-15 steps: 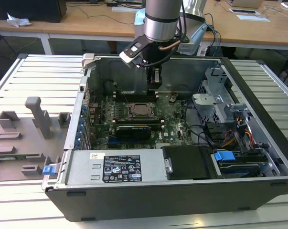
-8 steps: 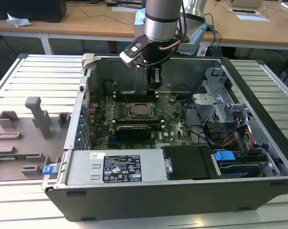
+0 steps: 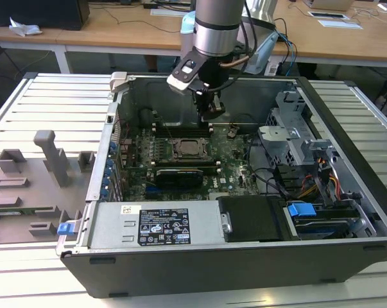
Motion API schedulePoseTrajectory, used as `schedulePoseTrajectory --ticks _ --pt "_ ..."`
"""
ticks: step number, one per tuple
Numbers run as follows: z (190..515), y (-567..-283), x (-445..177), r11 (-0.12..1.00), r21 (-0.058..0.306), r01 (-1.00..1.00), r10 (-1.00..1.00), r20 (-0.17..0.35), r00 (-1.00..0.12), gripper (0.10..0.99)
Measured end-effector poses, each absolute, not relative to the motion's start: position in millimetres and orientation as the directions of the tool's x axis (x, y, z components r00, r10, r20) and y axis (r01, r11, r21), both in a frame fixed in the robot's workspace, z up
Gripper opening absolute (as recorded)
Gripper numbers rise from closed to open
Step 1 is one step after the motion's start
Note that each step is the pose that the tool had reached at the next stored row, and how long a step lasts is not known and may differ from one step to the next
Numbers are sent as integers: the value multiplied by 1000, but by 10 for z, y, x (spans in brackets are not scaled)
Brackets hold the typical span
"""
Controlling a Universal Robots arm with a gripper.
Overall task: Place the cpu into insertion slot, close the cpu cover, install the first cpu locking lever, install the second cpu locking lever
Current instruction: 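Install the first cpu locking lever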
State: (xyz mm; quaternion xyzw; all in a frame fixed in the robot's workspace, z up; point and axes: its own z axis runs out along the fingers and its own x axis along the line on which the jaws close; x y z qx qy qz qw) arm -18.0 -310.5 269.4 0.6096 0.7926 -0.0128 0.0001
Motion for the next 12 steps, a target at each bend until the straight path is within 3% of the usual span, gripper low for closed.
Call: schedulePoseTrajectory --ticks 12 --pt "2693 -3105 -180 533 -20 846 846 -16 -533 106"
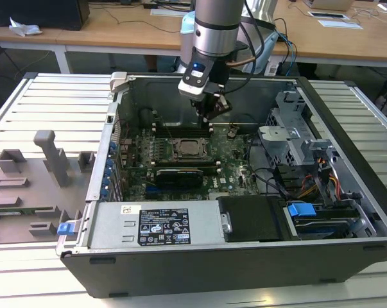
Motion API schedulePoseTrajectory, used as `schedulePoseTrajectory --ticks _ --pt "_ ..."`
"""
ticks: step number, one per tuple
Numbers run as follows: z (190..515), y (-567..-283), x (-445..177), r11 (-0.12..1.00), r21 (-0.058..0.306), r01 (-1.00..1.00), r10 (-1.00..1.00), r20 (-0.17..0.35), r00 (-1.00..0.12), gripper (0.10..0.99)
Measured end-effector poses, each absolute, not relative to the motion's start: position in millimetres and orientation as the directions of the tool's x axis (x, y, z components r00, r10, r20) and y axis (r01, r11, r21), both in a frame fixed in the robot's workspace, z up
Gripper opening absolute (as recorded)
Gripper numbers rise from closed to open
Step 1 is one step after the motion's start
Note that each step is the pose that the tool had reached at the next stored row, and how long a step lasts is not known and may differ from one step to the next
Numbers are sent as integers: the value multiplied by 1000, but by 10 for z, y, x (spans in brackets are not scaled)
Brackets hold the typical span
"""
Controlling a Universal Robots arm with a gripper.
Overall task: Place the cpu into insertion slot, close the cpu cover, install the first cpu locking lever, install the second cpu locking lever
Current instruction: 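Install the first cpu locking lever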
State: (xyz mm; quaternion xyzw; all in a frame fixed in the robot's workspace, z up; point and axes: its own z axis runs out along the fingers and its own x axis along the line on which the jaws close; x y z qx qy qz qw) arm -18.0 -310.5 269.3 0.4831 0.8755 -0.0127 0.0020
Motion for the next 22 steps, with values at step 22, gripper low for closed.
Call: schedulePoseTrajectory --ticks 22 --pt "2693 -3105 -180 790 -20 613 613 -16 -790 106"
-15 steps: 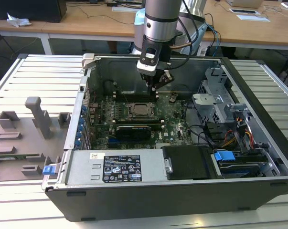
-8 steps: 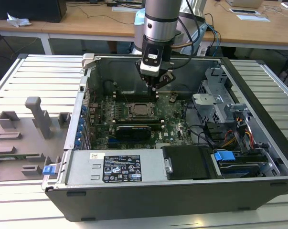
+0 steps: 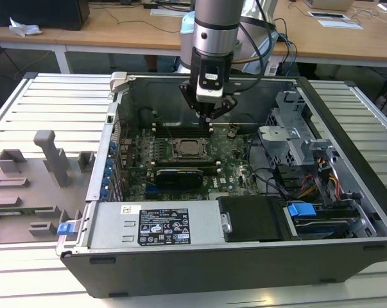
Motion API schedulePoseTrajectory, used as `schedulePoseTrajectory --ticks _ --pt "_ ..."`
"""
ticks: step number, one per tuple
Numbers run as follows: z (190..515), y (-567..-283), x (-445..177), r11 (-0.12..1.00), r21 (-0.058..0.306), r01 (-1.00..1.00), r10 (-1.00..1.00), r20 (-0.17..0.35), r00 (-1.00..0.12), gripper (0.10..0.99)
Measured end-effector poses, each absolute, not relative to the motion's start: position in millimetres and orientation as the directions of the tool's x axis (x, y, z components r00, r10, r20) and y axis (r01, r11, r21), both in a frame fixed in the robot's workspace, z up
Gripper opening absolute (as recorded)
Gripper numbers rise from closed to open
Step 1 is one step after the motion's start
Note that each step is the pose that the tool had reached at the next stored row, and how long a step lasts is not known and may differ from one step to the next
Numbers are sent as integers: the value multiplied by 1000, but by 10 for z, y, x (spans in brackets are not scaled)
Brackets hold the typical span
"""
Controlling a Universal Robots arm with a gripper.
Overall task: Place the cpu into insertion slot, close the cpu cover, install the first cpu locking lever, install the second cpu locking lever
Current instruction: 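Install the first cpu locking lever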
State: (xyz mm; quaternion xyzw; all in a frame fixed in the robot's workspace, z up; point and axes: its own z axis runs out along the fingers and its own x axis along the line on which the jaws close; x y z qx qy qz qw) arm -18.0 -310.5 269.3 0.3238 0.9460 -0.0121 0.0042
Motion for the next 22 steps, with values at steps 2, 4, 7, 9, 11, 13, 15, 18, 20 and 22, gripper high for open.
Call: schedulePoseTrajectory --ticks 2,4,7,9,11,13,15,18,20,22 --pt "2693 -3105 -180 808 -20 589 589 -16 -808 106" --pt "2693 -3105 -180 824 -20 566 566 -16 -825 106" --pt "2692 -3105 -180 842 -20 539 539 -16 -842 106" --pt "2692 -3105 -180 859 -20 512 512 -16 -859 106" --pt "2692 -3105 -180 867 -20 497 497 -16 -868 106" --pt "2693 -3105 -180 877 -20 480 480 -16 -877 106" --pt "2693 -3105 -180 895 -20 445 445 -16 -895 106" --pt "2692 -3105 -180 915 -20 402 402 -16 -916 106" --pt "2693 -3105 -180 925 -20 380 379 -16 -925 106" --pt "2692 -3105 -180 935 -20 355 355 -16 -935 106"
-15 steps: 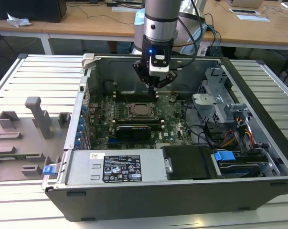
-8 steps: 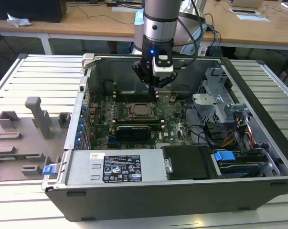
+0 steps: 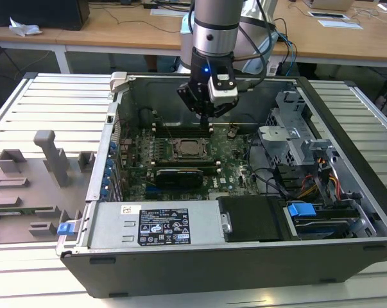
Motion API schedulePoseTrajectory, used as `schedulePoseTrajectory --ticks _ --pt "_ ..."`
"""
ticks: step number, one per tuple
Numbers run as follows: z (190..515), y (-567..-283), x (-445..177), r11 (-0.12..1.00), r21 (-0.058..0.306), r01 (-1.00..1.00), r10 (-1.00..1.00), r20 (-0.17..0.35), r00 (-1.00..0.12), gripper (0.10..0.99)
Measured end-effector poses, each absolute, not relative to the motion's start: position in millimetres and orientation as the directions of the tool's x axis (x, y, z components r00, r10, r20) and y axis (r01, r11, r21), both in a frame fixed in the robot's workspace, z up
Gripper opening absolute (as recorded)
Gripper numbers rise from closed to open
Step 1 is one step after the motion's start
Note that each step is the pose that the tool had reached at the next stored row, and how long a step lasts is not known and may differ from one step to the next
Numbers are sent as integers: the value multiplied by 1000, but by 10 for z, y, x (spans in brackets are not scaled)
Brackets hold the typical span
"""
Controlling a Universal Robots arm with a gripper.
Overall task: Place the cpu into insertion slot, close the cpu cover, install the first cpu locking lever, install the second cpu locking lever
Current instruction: 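Install the first cpu locking lever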
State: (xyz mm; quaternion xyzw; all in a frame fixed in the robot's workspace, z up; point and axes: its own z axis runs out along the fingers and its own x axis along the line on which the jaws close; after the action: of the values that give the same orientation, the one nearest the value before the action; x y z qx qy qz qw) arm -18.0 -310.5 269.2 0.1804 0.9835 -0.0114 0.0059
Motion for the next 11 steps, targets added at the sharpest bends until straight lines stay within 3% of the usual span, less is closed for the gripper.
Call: schedulePoseTrajectory --ticks 11 --pt "2693 -3106 -181 982 -15 191 191 -15 -982 106"
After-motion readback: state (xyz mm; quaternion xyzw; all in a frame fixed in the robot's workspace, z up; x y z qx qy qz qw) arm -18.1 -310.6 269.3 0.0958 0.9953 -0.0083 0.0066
